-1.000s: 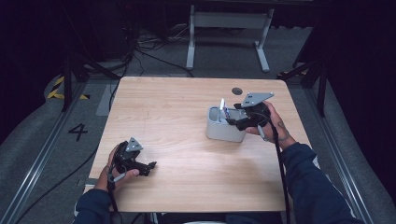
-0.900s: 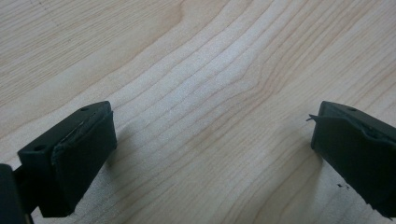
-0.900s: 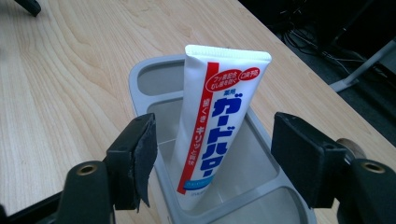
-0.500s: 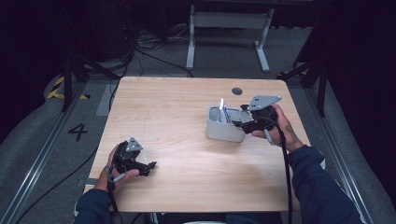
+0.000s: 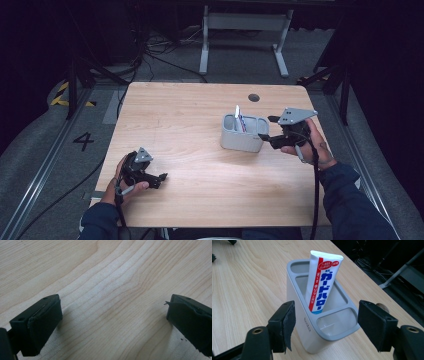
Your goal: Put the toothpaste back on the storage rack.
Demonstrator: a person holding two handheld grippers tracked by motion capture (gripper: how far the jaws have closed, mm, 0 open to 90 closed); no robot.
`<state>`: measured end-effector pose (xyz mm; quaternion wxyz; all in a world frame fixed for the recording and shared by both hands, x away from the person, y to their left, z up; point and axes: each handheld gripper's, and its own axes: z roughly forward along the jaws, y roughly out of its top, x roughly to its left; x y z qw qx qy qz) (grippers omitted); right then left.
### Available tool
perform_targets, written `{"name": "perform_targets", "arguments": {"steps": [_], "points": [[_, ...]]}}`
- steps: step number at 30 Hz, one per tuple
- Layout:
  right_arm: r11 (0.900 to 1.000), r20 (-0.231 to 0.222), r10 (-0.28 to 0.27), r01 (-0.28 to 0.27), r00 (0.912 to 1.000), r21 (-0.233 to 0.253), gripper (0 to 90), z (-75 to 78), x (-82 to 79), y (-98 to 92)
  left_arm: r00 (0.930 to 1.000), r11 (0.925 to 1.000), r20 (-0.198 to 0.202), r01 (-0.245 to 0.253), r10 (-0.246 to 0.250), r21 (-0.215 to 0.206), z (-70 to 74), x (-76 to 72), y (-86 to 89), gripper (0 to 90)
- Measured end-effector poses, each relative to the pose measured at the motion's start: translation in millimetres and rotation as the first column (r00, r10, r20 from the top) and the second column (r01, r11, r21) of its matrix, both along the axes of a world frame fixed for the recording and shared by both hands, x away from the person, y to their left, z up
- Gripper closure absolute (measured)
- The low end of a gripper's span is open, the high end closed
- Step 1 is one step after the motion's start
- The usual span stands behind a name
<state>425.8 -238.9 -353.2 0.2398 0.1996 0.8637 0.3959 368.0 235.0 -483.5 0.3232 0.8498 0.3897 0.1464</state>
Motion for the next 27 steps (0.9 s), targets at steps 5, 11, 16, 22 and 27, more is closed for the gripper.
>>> {"name": "perform_targets", "arguments": {"steps": [5,11,16,22,27], "points": [[1.0,0.009,-0.002,0.002,1.0,-0.012,30.6,-1.5,-10.1,-7.0,1.0,1.0,0.002,0.0,0.0,0.001,0.0,0.0,0.1,0.5],[0.999,0.026,-0.016,0.017,0.9995,-0.043,30.7,-9.5,-20.5,-13.8,1.0,1.0,0.001,-0.002,0.002,-0.001,0.0,-0.1,0.0,0.5],[0.997,0.03,-0.024,0.026,0.9993,-0.072,30.8,-19.1,-29.1,-18.8,1.0,1.0,0.001,-0.002,0.002,0.0,0.0,-0.1,0.0,0.5],[0.997,0.016,-0.037,0.038,0.9992,-0.073,30.7,-31.5,-36.3,-26.7,1.0,1.0,0.001,-0.001,0.001,0.002,0.1,-0.2,0.1,0.5],[0.994,-0.007,-0.061,0.06,0.9981,-0.089,30.7,-45.8,-40.1,-34.7,1.0,1.0,0.0,-0.002,0.002,0.0,0.0,-0.2,0.0,0.5]]}}
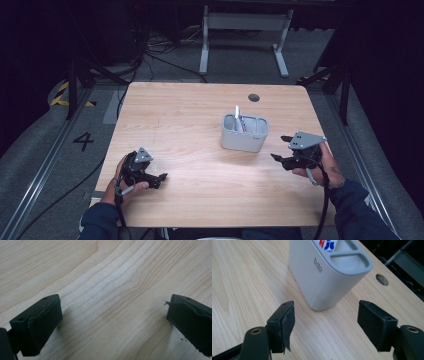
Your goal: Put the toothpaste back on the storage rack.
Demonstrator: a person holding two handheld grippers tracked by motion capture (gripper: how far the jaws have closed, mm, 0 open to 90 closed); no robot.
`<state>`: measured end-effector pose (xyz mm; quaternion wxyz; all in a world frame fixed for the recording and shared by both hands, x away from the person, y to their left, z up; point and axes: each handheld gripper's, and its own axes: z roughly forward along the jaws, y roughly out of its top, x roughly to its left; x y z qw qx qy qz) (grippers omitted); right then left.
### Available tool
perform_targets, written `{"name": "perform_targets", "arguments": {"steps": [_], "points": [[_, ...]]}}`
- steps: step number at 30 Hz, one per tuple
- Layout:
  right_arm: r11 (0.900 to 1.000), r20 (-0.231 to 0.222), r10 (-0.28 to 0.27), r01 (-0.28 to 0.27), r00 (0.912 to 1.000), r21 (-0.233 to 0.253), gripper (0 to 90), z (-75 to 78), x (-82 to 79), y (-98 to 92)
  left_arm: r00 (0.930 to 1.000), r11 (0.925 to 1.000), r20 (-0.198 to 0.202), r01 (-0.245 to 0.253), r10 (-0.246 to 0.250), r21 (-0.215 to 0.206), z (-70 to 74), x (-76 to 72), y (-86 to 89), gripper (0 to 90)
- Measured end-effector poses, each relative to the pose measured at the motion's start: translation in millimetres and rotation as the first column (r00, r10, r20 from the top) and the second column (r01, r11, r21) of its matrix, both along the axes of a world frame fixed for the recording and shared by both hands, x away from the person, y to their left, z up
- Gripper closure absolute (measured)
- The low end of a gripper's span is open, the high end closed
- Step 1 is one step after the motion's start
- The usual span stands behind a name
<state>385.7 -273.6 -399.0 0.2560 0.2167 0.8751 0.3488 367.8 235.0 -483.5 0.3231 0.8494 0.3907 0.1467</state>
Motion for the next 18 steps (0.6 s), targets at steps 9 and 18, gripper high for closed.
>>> {"name": "perform_targets", "arguments": {"steps": [9,18], "points": [[0.999,-0.046,-0.04,0.04,0.9981,-0.015,30.5,-21.2,-3.6,-14.7,1.0,1.0,0.001,-0.001,0.001,0.004,0.2,-0.1,0.2,0.5],[0.997,-0.105,-0.076,0.076,0.9916,-0.005,30.0,-45.5,-5.5,-38.2,1.0,1.0,-0.003,0.003,-0.003,-0.001,0.0,0.4,0.1,0.4]]}}
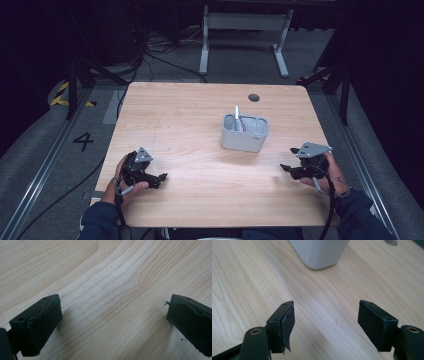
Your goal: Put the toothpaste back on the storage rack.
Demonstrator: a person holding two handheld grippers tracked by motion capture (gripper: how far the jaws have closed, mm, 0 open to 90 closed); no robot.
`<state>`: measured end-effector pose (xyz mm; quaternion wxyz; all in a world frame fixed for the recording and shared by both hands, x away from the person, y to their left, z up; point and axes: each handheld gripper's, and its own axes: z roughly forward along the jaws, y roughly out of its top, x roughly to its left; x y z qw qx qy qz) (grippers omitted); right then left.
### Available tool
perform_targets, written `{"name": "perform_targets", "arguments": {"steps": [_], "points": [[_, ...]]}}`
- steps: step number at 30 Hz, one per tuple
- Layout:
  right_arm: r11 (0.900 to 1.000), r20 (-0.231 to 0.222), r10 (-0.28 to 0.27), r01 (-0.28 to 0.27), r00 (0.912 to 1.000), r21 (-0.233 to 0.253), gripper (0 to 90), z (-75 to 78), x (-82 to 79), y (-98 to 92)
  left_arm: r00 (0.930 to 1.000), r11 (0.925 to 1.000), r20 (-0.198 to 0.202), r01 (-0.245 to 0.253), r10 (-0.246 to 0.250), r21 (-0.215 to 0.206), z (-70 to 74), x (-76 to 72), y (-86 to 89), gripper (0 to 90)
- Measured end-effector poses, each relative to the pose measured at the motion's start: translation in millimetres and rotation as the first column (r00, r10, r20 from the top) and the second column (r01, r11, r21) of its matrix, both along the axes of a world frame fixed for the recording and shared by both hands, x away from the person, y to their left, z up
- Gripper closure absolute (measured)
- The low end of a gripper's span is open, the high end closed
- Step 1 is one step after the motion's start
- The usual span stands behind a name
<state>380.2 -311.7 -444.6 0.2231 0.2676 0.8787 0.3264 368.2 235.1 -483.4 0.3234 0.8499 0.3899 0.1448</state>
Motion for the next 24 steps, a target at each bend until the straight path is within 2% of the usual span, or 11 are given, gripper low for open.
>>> {"name": "perform_targets", "arguments": {"steps": [1,2,4,5,6,8,11,17,21,24], "points": [[1.0,0.0,0.0,0.0,1.0,0.0,30.0,0.0,0.0,0.0,1.0,1.0,0.0,0.0,0.0,0.0,0.0,0.0,0.0,0.4],[1.0,-0.018,-0.003,0.004,0.9998,0.016,29.6,-4.4,-0.8,-2.7,1.0,1.0,0.001,0.0,0.0,0.0,0.0,0.0,0.0,0.4],[1.0,-0.04,0.0,0.001,0.9992,0.016,29.1,-14.5,-2.3,-8.4,1.0,1.0,-0.001,0.001,-0.001,0.001,0.1,0.0,0.1,0.4],[1.0,-0.04,0.0,0.001,0.9992,0.016,29.1,-14.5,-2.3,-8.4,1.0,1.0,-0.001,0.001,-0.001,0.001,0.1,0.0,0.1,0.4],[0.999,-0.058,-0.007,0.009,0.9983,0.039,29.0,-18.4,-4.1,-12.7,1.0,1.0,-0.002,0.002,-0.002,0.0,0.1,0.2,0.1,0.4],[0.999,-0.059,-0.01,0.013,0.9982,0.048,28.7,-19.1,-5.3,-14.0,1.0,1.0,-0.002,0.003,-0.003,0.0,0.1,0.3,0.1,0.3],[0.995,-0.074,-0.018,0.025,0.9971,0.093,28.3,-24.1,-9.7,-23.0,1.0,1.0,0.0,0.005,-0.005,0.001,0.1,0.6,0.2,0.3],[0.993,-0.111,-0.025,0.038,0.9935,0.113,27.6,-34.7,-16.3,-33.8,1.0,1.0,0.007,0.005,-0.005,0.003,-0.1,0.9,0.3,0.3],[0.988,-0.115,-0.028,0.045,0.9929,0.149,24.9,-38.9,-20.6,-40.8,1.0,1.0,0.007,0.005,-0.005,0.003,0.0,0.9,0.3,0.3],[0.98,-0.134,-0.051,0.075,0.9897,0.182,23.5,-41.7,-21.7,-44.3,1.0,1.0,0.005,0.006,-0.006,0.003,0.1,0.9,0.4,0.2]]}}
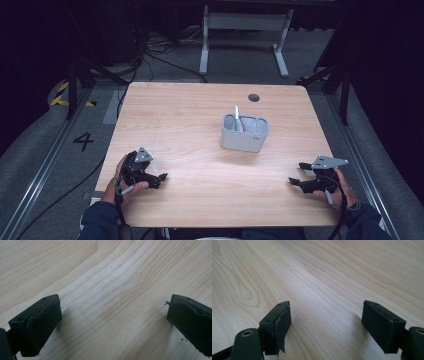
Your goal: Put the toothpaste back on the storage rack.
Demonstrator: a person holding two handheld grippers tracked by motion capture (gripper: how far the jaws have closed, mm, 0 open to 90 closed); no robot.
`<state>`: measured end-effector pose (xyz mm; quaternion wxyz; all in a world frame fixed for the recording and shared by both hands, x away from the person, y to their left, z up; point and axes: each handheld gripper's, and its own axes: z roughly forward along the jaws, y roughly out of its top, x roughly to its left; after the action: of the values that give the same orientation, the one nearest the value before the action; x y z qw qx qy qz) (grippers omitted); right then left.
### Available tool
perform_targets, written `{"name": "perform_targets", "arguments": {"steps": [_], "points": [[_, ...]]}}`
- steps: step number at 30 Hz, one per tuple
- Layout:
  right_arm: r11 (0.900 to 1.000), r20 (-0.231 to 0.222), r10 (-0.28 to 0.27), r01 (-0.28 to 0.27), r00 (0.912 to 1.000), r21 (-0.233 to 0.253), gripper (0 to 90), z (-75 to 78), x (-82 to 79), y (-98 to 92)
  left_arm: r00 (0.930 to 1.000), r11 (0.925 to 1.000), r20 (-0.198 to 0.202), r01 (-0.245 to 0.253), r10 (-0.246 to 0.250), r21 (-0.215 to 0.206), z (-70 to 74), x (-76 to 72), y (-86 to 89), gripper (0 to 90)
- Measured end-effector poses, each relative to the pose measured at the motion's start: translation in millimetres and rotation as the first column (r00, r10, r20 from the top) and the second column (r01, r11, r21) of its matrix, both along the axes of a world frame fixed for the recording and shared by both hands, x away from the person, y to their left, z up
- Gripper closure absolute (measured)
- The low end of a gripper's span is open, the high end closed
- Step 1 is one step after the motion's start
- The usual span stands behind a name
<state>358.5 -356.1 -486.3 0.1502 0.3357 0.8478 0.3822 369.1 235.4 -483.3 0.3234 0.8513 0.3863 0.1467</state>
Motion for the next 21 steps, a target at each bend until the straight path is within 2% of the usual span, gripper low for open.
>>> {"name": "perform_targets", "arguments": {"steps": [6,10,21], "points": [[1.0,-0.002,-0.004,0.004,1.0,-0.002,22.1,-0.1,0.0,-0.2,1.0,1.0,0.004,0.001,-0.001,0.003,0.1,0.7,0.0,0.2],[1.0,-0.008,-0.026,0.026,0.9996,-0.009,17.4,-0.4,1.3,0.0,1.0,1.0,0.006,0.006,-0.006,0.005,0.1,0.9,0.2,0.2],[1.0,-0.009,-0.021,0.021,0.9997,-0.01,16.8,-0.4,2.2,-0.3,1.0,1.0,0.001,0.0,0.0,-0.001,-0.2,0.1,-0.4,0.4]]}}
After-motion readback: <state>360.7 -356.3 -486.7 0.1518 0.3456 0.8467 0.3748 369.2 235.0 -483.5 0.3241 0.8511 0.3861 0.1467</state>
